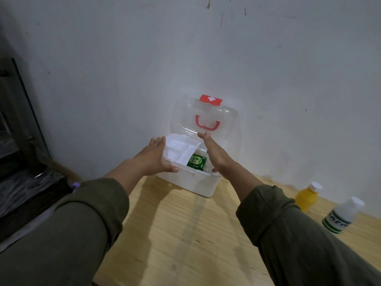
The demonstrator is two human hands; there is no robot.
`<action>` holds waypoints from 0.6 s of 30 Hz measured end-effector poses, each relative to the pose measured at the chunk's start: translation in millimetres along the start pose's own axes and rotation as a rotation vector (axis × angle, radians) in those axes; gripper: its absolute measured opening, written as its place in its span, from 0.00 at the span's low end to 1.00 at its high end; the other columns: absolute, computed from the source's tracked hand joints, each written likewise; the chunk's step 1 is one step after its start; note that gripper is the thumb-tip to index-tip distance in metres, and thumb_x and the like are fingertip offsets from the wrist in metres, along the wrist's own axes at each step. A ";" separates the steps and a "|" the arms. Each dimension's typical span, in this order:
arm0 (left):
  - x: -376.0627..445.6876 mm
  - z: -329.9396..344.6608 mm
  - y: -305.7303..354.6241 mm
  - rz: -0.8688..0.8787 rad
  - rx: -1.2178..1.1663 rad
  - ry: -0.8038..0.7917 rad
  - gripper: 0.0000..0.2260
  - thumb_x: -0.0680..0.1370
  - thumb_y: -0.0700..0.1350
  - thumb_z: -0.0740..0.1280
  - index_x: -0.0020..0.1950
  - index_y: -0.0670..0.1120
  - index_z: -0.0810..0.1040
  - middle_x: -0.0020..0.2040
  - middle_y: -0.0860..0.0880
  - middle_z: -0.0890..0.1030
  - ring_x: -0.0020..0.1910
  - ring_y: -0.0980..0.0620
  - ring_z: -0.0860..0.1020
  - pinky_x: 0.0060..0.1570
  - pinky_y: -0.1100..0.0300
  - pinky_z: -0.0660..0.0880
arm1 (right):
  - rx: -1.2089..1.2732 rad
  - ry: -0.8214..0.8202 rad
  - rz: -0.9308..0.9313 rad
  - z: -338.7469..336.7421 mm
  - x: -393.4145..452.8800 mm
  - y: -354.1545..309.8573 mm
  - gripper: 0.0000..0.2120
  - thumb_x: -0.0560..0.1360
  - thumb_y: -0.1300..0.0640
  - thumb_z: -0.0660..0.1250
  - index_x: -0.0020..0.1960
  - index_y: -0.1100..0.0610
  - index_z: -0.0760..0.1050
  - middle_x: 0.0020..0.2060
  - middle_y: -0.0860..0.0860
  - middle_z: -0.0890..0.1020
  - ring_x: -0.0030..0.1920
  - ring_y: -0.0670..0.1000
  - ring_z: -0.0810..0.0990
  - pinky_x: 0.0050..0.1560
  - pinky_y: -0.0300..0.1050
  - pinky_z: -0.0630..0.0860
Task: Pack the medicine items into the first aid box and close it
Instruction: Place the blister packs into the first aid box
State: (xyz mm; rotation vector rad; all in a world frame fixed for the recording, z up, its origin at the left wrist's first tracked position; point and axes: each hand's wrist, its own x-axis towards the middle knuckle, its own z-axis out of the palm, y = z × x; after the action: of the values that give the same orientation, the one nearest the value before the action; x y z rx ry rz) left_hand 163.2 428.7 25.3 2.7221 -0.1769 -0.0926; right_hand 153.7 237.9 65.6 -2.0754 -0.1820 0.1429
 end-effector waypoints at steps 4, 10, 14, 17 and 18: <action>0.6 1.3 -0.9 -0.005 -0.011 0.003 0.52 0.69 0.61 0.69 0.76 0.44 0.37 0.78 0.47 0.41 0.76 0.47 0.39 0.74 0.48 0.48 | 0.008 -0.102 0.060 3.6 5.3 3.7 0.25 0.81 0.42 0.38 0.76 0.46 0.52 0.77 0.51 0.53 0.76 0.55 0.51 0.73 0.55 0.52; 0.5 2.5 -1.0 -0.007 -0.018 0.010 0.52 0.69 0.61 0.70 0.76 0.44 0.37 0.78 0.48 0.42 0.76 0.47 0.39 0.74 0.47 0.49 | 0.075 -0.146 0.154 11.6 19.3 7.4 0.26 0.79 0.38 0.40 0.75 0.43 0.54 0.77 0.51 0.52 0.77 0.58 0.50 0.73 0.59 0.51; 0.1 1.0 -0.1 -0.004 -0.036 0.007 0.52 0.69 0.61 0.70 0.76 0.45 0.37 0.78 0.48 0.43 0.77 0.47 0.40 0.74 0.47 0.49 | 0.151 -0.080 0.185 16.8 26.6 7.9 0.26 0.79 0.38 0.42 0.74 0.43 0.56 0.77 0.53 0.53 0.76 0.59 0.54 0.74 0.59 0.53; -0.1 0.8 -0.1 -0.004 -0.044 0.011 0.52 0.69 0.61 0.70 0.76 0.45 0.36 0.78 0.48 0.43 0.77 0.47 0.40 0.75 0.47 0.49 | 0.251 0.018 0.237 17.7 31.5 6.8 0.26 0.79 0.38 0.43 0.73 0.45 0.59 0.76 0.53 0.57 0.74 0.61 0.57 0.73 0.60 0.55; -0.2 0.8 -0.3 -0.004 -0.043 0.011 0.52 0.68 0.61 0.70 0.76 0.45 0.36 0.78 0.48 0.43 0.77 0.47 0.40 0.75 0.47 0.49 | 0.289 0.052 0.255 17.0 33.0 6.8 0.26 0.79 0.38 0.44 0.73 0.45 0.61 0.76 0.53 0.58 0.74 0.61 0.58 0.73 0.61 0.56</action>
State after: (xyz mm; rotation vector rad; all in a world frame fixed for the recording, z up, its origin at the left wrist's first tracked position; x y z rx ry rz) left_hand 163.0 428.7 24.4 2.6792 -0.1642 -0.0823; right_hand 183.6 255.3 50.5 -1.8043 0.1302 0.2544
